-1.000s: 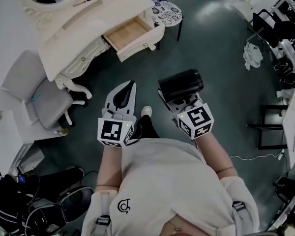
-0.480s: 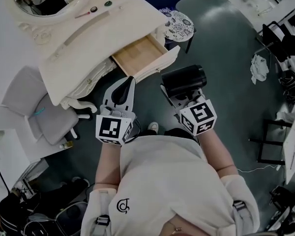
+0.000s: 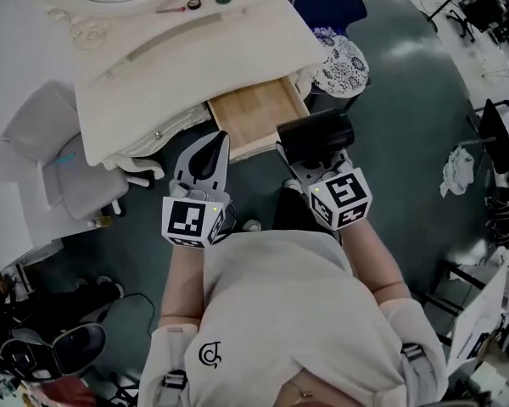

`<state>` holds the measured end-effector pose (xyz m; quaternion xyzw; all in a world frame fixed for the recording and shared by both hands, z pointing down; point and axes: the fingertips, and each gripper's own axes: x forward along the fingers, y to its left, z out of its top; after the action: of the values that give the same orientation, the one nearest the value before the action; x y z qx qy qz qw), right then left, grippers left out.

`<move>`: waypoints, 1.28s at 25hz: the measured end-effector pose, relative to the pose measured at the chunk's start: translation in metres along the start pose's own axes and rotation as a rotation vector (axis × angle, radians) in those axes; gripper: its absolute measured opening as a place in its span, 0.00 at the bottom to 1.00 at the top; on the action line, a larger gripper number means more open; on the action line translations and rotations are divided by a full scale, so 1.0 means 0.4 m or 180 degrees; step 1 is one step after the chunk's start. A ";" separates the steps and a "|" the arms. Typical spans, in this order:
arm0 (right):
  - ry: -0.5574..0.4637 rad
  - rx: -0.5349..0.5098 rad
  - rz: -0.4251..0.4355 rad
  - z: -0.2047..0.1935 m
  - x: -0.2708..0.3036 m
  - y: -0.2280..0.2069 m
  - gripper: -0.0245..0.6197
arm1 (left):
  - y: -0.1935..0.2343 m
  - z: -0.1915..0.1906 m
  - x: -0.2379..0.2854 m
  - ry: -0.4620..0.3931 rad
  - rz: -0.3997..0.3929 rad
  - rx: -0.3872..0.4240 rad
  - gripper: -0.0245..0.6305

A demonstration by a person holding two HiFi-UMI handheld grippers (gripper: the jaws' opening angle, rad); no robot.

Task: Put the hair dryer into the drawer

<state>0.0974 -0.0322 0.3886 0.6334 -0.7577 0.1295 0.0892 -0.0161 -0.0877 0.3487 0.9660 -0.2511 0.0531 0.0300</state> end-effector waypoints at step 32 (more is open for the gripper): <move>0.2233 -0.1941 0.2436 -0.579 0.550 -0.108 0.43 | 0.183 -0.184 0.164 0.0146 0.1637 -0.0397 0.06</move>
<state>0.0931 -0.1738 0.6780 0.1810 -0.8602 0.1305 0.4585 -0.0013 -0.1771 0.4318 0.8653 -0.4903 0.0652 0.0808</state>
